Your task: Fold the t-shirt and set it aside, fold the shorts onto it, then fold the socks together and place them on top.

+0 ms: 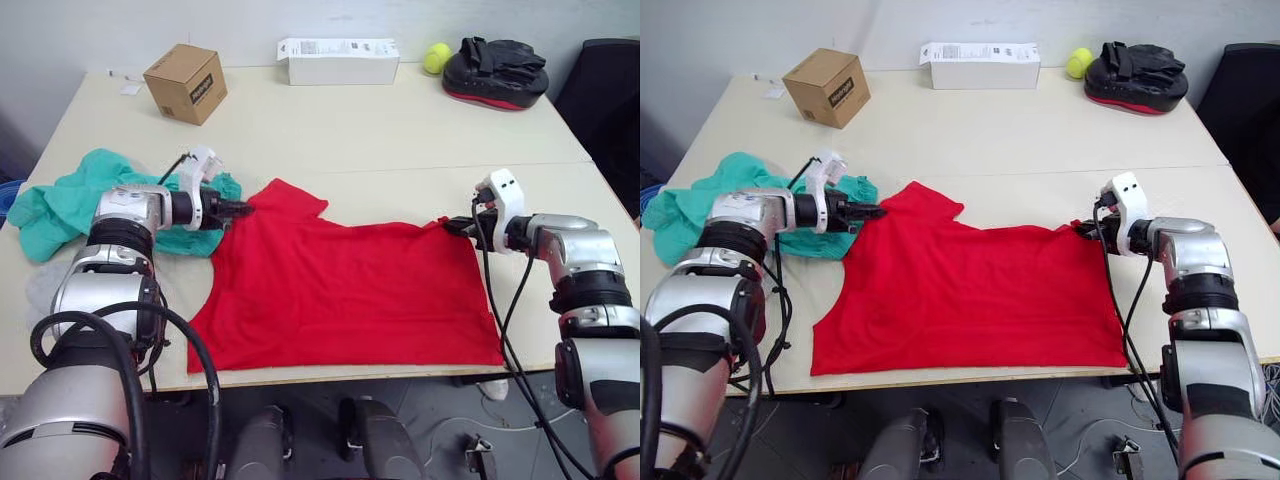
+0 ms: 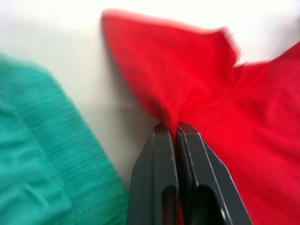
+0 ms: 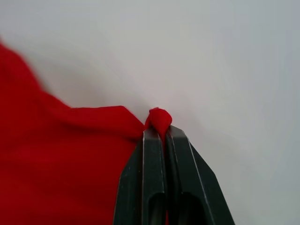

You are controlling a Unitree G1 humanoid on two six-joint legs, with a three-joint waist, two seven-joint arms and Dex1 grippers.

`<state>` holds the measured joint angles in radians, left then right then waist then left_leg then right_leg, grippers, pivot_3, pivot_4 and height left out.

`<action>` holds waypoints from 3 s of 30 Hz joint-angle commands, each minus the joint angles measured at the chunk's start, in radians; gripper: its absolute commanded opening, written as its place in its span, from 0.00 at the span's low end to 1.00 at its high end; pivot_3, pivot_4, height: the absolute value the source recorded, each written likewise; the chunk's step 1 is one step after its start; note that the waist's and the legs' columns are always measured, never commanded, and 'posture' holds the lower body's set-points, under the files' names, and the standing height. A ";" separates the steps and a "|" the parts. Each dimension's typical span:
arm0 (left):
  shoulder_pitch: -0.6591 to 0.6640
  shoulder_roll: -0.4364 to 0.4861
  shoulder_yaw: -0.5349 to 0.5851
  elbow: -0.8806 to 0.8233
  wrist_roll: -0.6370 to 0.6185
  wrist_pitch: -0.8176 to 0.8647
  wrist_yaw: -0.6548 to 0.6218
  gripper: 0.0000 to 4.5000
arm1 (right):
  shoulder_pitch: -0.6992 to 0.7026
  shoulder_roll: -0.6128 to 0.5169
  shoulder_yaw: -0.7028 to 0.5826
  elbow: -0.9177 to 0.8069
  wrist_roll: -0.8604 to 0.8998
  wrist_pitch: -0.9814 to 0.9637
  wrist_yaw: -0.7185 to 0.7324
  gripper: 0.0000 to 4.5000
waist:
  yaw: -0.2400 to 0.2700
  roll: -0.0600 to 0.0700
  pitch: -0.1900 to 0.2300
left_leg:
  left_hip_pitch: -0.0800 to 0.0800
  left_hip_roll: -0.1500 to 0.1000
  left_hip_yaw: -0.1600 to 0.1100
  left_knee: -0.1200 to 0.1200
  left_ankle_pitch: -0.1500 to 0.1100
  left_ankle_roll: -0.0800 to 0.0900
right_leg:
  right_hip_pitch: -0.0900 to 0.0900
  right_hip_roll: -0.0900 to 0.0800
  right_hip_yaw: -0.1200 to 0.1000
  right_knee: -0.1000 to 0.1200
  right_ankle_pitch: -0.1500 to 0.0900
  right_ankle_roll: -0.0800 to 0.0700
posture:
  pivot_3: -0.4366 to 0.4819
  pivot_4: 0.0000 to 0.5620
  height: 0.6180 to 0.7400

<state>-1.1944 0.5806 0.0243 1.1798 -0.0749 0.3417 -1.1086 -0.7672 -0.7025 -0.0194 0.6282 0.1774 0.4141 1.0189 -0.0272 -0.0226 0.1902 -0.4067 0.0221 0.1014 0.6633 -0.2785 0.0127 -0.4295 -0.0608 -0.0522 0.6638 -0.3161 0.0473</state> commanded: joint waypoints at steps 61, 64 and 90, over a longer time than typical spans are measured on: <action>0.920 0.330 -0.044 -0.831 -0.198 -0.651 0.156 0.64 | 0.558 -0.260 -0.015 -0.290 0.054 -1.018 0.117 0.68 | -0.001 0.001 0.000 | 0.022 0.003 0.004 -0.003 -0.006 0.005 | 0.020 -0.001 0.003 -0.005 0.001 0.002 | 0.48 0.27 1.00; 0.941 0.399 0.000 -0.988 -0.386 -0.258 0.063 0.82 | 0.561 -0.288 -0.035 -0.399 0.161 -0.816 0.156 0.89 | -0.002 0.001 0.000 | 0.022 0.003 0.003 -0.004 -0.006 0.005 | 0.020 -0.001 0.003 -0.004 0.001 0.001 | 0.48 0.27 1.00; -0.118 0.024 -0.264 0.017 -0.060 0.438 -0.066 0.94 | 0.502 -0.158 -0.083 -0.973 0.350 -0.172 0.011 0.96 | 0.023 -0.005 0.003 | 0.013 0.001 -0.001 0.003 -0.005 0.005 | 0.016 0.000 -0.001 -0.005 0.000 0.002 | 0.48 0.27 1.00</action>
<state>-1.2819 0.6002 -0.2504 1.1875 -0.1626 0.8086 -1.1548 -0.2689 -0.8660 -0.0534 -0.2914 0.5070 0.2322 1.0481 -0.0037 -0.0273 0.1927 -0.3936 0.0229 0.1000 0.6659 -0.2838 0.0170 -0.4134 -0.0610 -0.0532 0.6585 -0.3162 0.0491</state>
